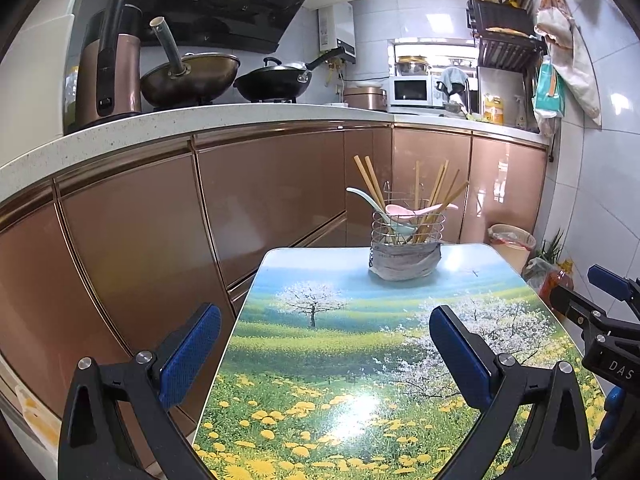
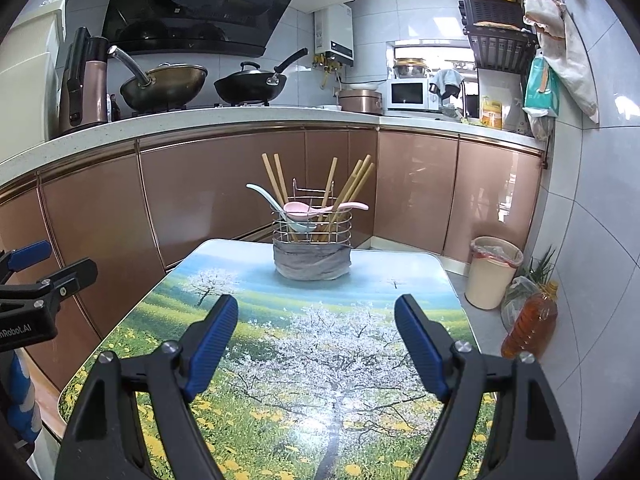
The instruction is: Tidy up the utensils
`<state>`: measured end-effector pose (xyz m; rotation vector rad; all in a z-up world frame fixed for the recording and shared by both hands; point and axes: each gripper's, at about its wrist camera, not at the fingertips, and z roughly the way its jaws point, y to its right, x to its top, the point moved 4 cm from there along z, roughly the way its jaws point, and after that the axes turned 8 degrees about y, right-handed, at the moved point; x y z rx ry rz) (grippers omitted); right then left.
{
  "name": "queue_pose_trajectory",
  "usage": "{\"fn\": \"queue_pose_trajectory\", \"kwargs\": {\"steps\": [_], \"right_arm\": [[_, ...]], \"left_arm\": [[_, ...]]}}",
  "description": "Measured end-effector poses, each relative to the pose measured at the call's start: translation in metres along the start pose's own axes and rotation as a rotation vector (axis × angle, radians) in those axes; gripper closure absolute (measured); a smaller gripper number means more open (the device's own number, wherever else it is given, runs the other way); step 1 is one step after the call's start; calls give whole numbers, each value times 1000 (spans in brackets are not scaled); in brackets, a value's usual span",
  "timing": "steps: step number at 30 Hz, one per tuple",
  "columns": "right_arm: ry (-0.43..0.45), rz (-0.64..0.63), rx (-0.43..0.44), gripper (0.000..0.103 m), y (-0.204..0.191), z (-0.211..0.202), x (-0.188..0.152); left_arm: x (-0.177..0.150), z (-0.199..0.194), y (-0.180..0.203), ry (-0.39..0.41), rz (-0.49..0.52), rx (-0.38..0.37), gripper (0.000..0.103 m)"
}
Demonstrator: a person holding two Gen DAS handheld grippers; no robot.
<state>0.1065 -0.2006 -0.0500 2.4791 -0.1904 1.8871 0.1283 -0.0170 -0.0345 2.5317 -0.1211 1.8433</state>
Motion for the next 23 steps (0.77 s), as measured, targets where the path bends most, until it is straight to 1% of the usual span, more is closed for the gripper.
{"fn": "queue_pose_trajectory", "kwargs": {"steps": [12, 23], "right_arm": [[-2, 9, -23, 23, 9, 5, 0], [-2, 9, -22, 23, 11, 5, -1]], "left_arm": [[-3, 6, -3, -14, -8, 2, 0], [-5, 6, -6, -13, -17, 14, 0]]}}
